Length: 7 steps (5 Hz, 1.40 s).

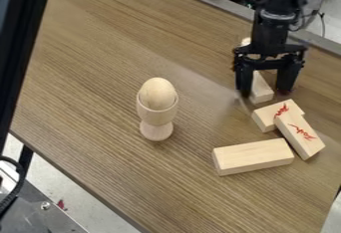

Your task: Placez le bloc rectangulaire au dessus du cylindre

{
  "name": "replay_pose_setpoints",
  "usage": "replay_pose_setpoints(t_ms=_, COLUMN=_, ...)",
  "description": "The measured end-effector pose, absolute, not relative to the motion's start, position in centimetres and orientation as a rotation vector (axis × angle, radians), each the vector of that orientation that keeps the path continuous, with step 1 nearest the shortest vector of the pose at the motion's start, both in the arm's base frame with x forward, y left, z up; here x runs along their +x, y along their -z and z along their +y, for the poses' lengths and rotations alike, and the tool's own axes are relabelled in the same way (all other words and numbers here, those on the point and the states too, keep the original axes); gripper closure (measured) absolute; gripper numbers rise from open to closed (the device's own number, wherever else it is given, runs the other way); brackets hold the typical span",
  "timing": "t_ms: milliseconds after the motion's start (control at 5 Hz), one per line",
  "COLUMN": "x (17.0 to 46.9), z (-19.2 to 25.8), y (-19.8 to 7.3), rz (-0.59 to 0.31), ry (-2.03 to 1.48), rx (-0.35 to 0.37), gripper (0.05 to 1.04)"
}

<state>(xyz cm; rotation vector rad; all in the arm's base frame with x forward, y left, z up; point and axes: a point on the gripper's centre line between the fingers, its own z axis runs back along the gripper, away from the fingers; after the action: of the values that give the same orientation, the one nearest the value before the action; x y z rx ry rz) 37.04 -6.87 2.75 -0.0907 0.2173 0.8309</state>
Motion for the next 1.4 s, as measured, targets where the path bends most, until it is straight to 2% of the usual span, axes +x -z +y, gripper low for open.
replay_pose_setpoints(t_ms=200, x=37.0, z=-6.2, y=-2.4, rz=0.216, ry=-0.832, rx=-0.093, gripper=0.125)
replay_pose_setpoints(t_ms=400, x=36.8, z=-5.9, y=-2.0, rz=0.221, ry=-0.814, rx=-0.115, gripper=0.42)
replay_pose_setpoints(t_ms=600, x=36.9, z=-5.8, y=-2.1, rz=0.207, ry=-0.808, rx=-0.129, gripper=0.53)
replay_pose_setpoints(t_ms=800, x=37.5, z=-5.7, y=-2.8, rz=0.188, ry=-0.782, rx=-0.12, gripper=0.53)
replay_pose_setpoints(t_ms=1200, x=40.1, z=-6.1, y=-8.2, rz=0.093, ry=-0.833, rx=-0.141, gripper=0.53)
replay_pose_setpoints(t_ms=1400, x=41.6, z=-5.8, y=-10.1, rz=0.074, ry=-0.846, rx=-0.169, gripper=0.53)
